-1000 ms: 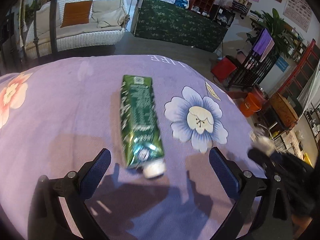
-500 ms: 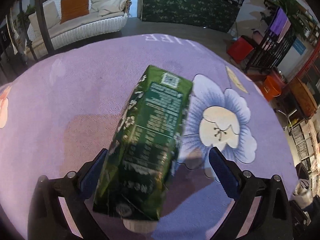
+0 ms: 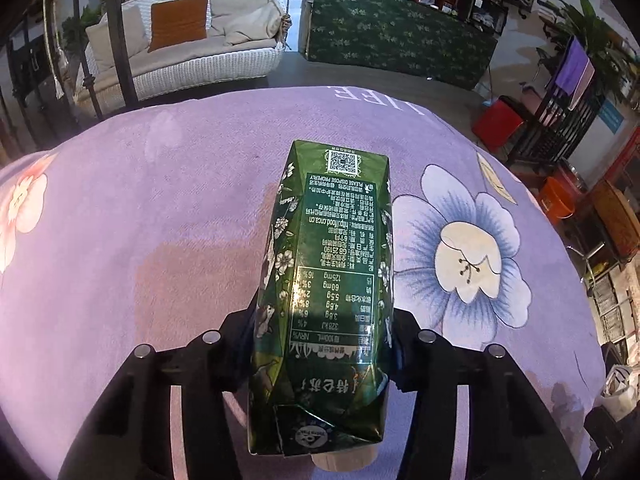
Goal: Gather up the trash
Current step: 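Carry the tissue over the bin and open the right gripper while the left carries the green box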
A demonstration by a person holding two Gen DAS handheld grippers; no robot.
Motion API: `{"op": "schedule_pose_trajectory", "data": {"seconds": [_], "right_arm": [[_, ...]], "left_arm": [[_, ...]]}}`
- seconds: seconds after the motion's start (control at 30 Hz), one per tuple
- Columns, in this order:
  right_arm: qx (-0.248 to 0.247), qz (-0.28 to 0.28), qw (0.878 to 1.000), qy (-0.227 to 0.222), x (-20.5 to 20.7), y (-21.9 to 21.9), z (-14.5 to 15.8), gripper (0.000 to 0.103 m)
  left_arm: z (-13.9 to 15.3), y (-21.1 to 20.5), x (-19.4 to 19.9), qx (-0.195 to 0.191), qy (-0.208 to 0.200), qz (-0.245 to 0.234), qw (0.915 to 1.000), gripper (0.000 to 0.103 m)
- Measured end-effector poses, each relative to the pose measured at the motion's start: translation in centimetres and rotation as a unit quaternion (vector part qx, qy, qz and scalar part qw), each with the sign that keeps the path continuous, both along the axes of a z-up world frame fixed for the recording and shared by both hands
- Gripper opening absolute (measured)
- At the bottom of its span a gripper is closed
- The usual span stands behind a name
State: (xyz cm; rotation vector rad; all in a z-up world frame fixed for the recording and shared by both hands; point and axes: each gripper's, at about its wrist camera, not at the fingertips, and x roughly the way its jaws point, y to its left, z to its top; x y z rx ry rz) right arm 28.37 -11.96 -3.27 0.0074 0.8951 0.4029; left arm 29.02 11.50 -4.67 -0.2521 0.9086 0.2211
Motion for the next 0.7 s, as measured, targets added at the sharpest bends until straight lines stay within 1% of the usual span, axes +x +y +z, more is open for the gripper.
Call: {"op": "schedule_pose_trajectory", "data": {"seconds": [0.07,0.27,0.53,0.7], "right_arm": [[0.004,-0.002,1.000,-0.002,-0.3,-0.4,0.2,0.031],[0.019,-0.006,1.000,-0.005,-1.7,-1.3,0.5,0.031],[0.029,-0.008,0.999,-0.014,-4.6,-2.5,1.0,0.031],[0.037,-0.013,0.999,-0.017,-6.6,-3.5,1.2,0.031]], "left_arm": [[0.3,-0.4,-0.6,-0.005,-0.007,-0.003,1.0000,0.049],[2.1,-1.3,-3.6,-0.021,-0.045,-0.021,0.9985,0.049],[5.0,-3.1,-9.1,-0.033,-0.102,-0.045,0.9932,0.049],[5.8,-4.5,-11.3,-0.039,-0.118,-0.066,0.9900,0.049]]}}
